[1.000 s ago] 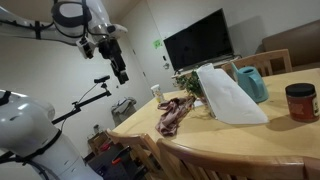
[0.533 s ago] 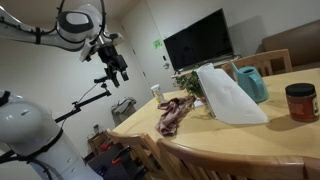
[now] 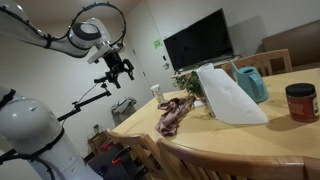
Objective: Straighten the red cloth
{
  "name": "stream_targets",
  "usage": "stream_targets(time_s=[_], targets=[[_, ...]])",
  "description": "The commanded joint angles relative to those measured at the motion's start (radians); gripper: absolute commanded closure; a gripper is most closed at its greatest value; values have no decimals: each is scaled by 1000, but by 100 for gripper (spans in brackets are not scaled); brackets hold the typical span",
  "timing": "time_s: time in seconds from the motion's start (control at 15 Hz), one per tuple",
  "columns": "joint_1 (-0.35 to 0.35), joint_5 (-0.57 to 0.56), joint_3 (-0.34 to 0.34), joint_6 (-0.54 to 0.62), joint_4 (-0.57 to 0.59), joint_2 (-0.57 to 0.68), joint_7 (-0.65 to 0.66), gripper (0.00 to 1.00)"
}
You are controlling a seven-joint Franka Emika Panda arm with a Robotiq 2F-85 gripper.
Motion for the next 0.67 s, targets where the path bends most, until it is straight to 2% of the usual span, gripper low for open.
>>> stream_targets(time_s=[0.0,0.2,0.27,0.6], targets=[[24,-46,-19,75,53,73,-161,0],[22,-89,-39,145,46,73,-308,0],[15,-58,-21,118,35,69,-236,0],[14,-60,-23,123,33,71,-247,0]])
